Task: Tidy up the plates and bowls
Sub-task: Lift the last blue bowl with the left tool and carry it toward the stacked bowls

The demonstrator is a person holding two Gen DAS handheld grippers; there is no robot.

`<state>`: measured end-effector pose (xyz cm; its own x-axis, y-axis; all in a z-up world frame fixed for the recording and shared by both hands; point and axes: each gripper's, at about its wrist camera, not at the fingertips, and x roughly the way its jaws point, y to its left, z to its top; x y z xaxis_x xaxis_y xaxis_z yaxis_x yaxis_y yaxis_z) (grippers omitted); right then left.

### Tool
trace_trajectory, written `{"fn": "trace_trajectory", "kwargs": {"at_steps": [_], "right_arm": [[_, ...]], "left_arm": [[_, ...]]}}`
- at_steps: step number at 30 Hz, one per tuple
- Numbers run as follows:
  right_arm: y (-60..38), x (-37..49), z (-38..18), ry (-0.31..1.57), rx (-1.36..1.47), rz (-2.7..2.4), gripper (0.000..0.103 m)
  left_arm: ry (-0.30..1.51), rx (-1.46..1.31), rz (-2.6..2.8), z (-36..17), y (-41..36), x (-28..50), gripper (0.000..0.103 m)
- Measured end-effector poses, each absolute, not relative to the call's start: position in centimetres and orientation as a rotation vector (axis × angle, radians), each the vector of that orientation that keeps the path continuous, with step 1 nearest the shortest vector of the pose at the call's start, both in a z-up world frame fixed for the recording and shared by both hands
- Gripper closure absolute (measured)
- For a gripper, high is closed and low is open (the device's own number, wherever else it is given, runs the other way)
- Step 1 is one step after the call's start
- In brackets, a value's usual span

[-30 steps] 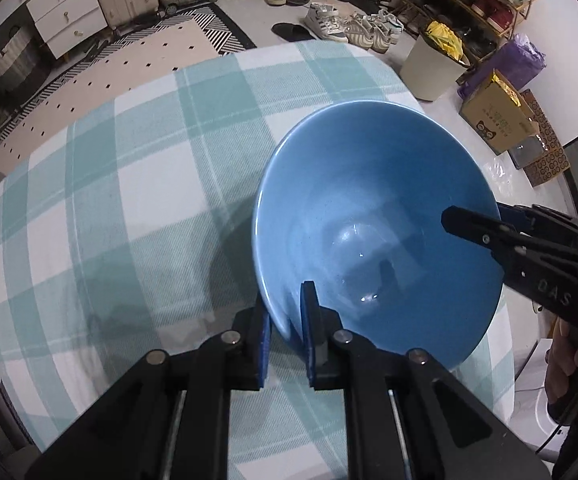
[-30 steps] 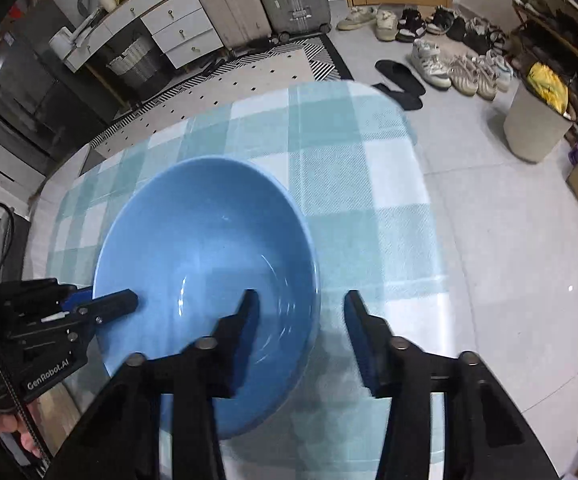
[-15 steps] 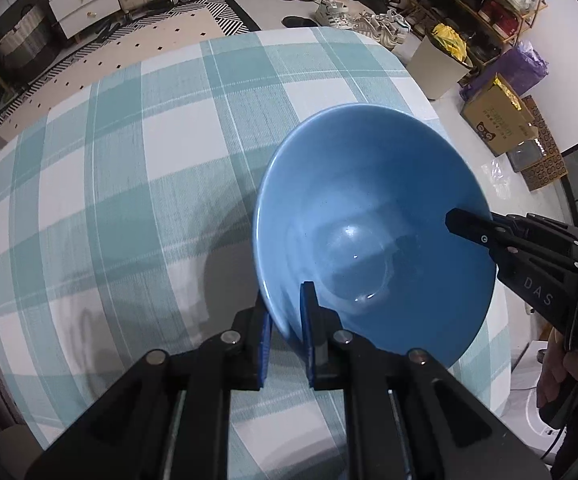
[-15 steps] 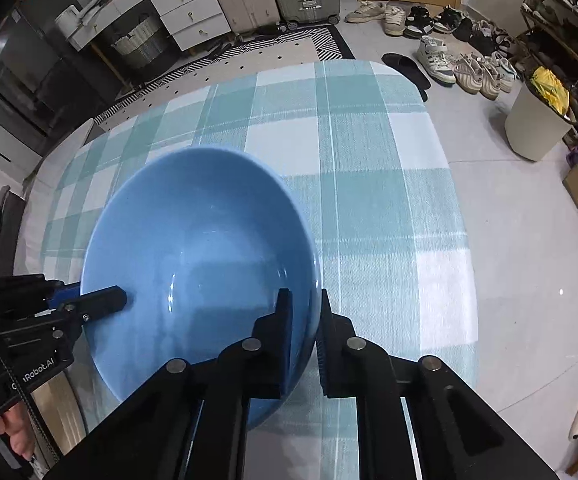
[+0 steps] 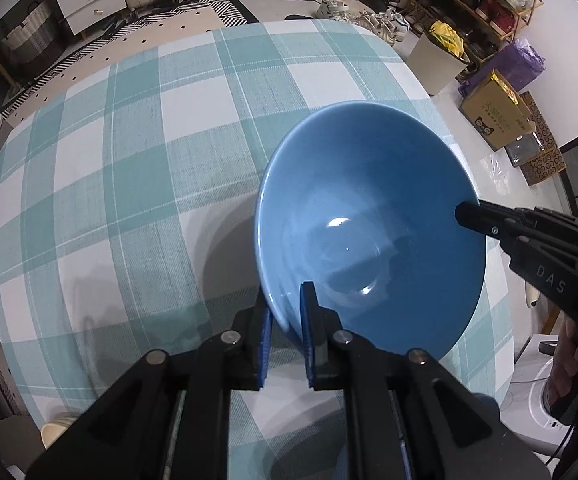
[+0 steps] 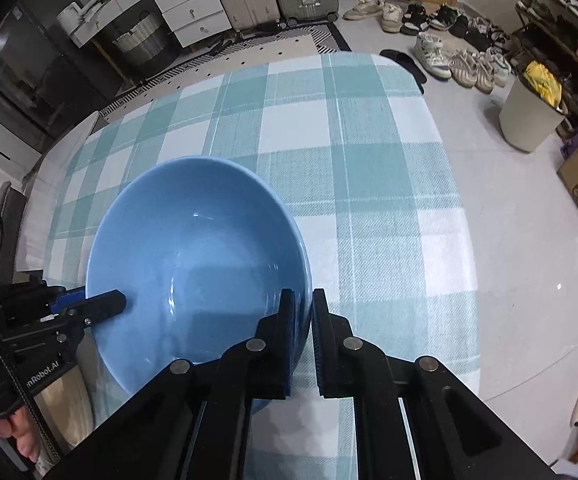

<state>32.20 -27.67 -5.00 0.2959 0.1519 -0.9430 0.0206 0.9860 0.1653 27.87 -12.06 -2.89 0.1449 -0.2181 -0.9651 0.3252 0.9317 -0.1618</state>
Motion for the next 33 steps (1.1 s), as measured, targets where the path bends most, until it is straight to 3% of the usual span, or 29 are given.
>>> {"fn": "trace_trajectory", "kwargs": {"at_steps": [19, 33], "right_arm": [[-25.5, 33.7, -8.3, 1.351, 0.103, 0.114, 0.095], [-25.9, 31.7, -6.5, 1.333, 0.138, 0.124, 0.095]], "left_arm": [[1.38, 0.105, -0.391, -4.4, -11.9, 27.6, 0.09], [1.387, 0.094, -0.417, -3.5, -11.8, 25.8, 0.089]]}}
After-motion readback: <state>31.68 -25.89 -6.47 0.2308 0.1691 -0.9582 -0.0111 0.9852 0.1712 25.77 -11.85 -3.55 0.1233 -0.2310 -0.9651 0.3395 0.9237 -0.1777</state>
